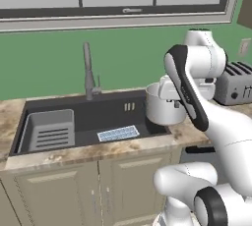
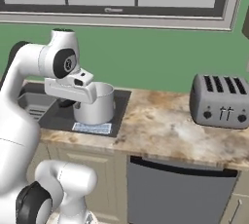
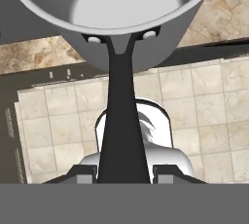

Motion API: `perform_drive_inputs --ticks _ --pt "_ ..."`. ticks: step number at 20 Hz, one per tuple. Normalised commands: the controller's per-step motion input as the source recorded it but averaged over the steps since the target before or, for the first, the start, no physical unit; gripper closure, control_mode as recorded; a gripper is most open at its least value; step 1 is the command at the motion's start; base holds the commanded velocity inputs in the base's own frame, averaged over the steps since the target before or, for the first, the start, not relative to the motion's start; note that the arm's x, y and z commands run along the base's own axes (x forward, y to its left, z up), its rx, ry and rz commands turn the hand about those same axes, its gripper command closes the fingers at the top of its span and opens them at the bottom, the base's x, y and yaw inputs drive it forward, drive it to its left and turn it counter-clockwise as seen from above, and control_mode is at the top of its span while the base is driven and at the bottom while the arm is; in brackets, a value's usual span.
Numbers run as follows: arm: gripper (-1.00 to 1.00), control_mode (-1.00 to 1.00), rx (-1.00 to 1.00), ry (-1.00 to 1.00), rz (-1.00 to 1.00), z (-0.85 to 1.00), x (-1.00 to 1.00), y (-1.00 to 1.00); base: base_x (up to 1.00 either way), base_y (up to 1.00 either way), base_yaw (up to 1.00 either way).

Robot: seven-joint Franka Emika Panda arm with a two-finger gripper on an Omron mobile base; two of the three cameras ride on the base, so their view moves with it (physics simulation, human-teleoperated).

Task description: Pick the bowl and saucepan and place them in the sink. Then turn on the water.

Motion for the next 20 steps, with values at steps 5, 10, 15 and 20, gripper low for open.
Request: perform_drive_inputs --ticks 5,10,15,20 --pt "1.00 1.00 0.00 0.00 0.00 0.00 0.00 0.00 0.28 0.53 -0.04" --pt "1.00 1.00 0.00 0.00 0.00 0.00 0.00 0.00 0.41 0.18 -0.01" --pt "1.00 1.00 0.00 0.00 0.00 0.00 0.00 0.00 0.57 0.00 -0.05" --pt "1.00 1.00 0.00 0.00 0.00 0.00 0.00 0.00 0.59 0.00 -0.03"
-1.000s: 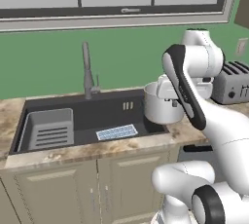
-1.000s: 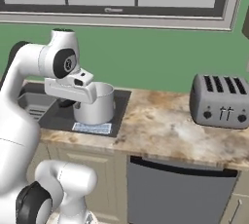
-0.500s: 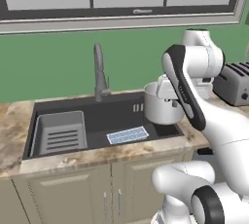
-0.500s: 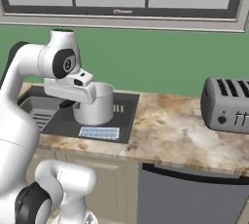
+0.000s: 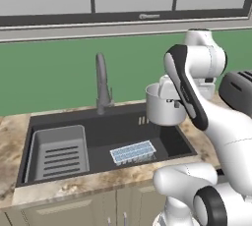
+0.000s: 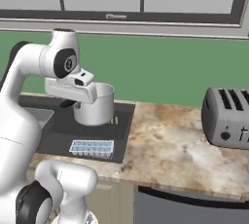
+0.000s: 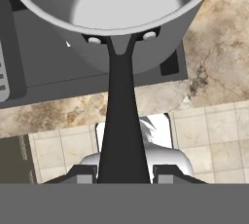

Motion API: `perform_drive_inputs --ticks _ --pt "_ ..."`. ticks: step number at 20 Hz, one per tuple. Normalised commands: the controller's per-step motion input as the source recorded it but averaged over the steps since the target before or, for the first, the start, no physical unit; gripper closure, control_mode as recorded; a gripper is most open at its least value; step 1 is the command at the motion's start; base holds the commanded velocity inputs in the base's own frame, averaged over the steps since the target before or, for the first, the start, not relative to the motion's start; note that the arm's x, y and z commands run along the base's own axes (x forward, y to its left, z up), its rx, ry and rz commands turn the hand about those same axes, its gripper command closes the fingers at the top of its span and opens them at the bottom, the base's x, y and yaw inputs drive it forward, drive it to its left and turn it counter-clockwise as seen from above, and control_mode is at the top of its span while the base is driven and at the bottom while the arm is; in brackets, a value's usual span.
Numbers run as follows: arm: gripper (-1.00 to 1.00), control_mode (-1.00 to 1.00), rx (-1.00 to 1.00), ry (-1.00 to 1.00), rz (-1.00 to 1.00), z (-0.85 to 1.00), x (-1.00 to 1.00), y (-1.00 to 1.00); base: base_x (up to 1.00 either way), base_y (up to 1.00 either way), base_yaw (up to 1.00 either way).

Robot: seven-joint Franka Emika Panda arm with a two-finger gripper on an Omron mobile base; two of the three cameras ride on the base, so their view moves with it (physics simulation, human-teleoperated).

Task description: Pick the bowl and saucepan and place them in the sink. Then turn on the water.

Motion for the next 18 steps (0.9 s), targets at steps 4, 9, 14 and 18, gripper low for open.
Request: perform_drive_inputs --ticks 4,9,14,18 --pt "1.00 1.00 0.00 0.00 0.00 0.00 0.00 0.00 0.32 -0.02 0.00" --pt "1.00 1.00 0.00 0.00 0.00 0.00 0.00 0.00 0.13 0.00 0.00" --pt "1.00 1.00 0.00 0.00 0.00 0.00 0.00 0.00 0.30 0.00 0.00" --pt "1.00 1.00 0.00 0.00 0.00 0.00 0.00 0.00 0.05 0.00 0.00"
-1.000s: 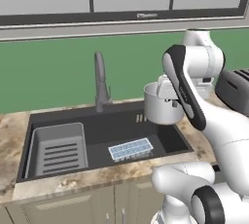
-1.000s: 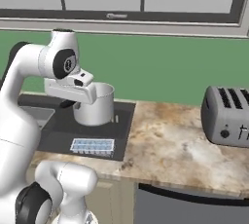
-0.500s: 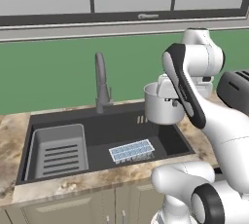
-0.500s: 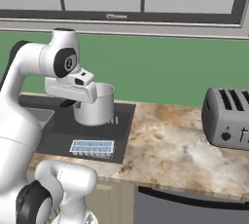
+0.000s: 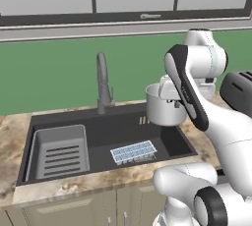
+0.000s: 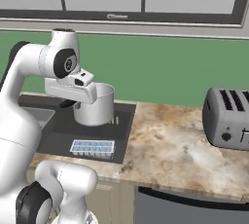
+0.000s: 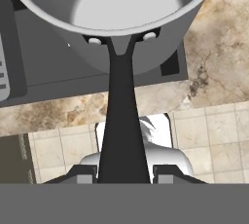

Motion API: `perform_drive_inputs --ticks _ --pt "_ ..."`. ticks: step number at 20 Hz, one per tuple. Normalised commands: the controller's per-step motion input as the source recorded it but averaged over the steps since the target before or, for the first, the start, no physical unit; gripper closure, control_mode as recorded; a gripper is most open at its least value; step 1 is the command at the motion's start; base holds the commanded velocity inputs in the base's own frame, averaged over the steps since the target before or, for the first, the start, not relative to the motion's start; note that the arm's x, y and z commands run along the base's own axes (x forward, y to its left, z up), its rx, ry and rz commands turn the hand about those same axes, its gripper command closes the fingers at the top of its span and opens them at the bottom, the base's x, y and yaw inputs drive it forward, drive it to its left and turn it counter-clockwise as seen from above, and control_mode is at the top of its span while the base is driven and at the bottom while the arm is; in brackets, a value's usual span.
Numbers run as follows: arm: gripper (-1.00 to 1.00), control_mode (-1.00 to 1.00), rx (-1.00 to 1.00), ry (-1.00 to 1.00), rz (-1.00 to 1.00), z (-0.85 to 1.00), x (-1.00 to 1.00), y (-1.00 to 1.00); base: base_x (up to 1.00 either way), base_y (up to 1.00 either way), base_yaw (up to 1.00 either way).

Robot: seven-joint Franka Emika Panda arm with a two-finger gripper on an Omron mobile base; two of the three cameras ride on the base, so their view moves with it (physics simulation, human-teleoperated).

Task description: Pick the bowl and saucepan and place them in the sink. Then turn on the water.

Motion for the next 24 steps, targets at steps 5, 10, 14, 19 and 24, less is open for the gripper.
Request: perform_drive_inputs --ticks 5,10,14,19,24 --pt "1.00 1.00 0.00 0.00 0.00 0.00 0.00 0.00 0.00 0.00 0.00" --pt "1.00 -1.00 0.00 0.00 0.00 0.00 0.00 0.00 0.00 0.00 0.00" --pt "1.00 -1.00 0.00 -0.02 0.00 -0.05 0.26 0.00 0.00 0.00 0.00" --pt "1.00 -1.00 0.00 -0.01 0.00 -0.29 0.46 0.00 0.00 0.00 0.00" --pt "1.00 -1.00 0.00 -0.03 0.00 -0.53 0.41 0.00 0.00 0.00 0.00"
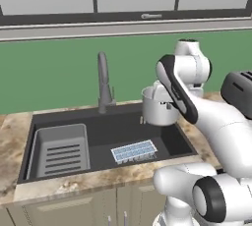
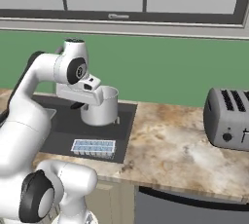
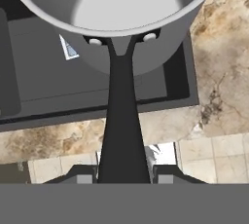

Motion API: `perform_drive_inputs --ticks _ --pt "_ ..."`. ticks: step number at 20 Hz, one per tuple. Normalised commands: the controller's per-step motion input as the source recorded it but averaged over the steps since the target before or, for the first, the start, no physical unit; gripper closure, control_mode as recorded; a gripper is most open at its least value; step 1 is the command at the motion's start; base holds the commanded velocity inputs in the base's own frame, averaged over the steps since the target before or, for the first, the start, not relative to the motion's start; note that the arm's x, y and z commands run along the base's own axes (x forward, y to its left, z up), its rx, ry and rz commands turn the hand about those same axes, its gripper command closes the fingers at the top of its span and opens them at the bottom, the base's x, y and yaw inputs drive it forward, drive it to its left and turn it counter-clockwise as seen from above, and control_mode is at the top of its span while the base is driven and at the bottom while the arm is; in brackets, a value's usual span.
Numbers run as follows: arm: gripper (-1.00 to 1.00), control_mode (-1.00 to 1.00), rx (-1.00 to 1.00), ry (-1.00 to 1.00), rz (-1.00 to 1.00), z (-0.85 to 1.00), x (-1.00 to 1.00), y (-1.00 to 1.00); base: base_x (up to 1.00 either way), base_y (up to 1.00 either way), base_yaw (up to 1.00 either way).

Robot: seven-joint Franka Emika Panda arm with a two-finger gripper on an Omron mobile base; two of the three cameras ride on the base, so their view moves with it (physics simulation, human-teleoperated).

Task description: Pick the bowl and saucepan and place them in the sink. Then turn on the water.

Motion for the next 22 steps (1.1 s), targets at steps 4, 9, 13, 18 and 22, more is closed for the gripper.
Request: perform_drive_inputs --ticks 4,9,13,18,22 --pt "1.00 -1.00 0.00 -0.06 0.00 -0.51 0.36 0.00 0.00 0.00 0.00" --pt "1.00 -1.00 0.00 -0.07 0.00 -0.53 0.19 0.00 0.00 0.00 0.00" --pt "1.00 -1.00 0.00 -0.05 0.00 -0.48 0.05 0.00 0.00 0.00 0.00" --pt "1.00 -1.00 0.00 -0.03 0.00 -0.44 0.08 0.00 0.00 0.00 0.00" --pt "1.00 -1.00 0.00 -0.01 0.00 -0.41 0.09 0.00 0.00 0.00 0.00"
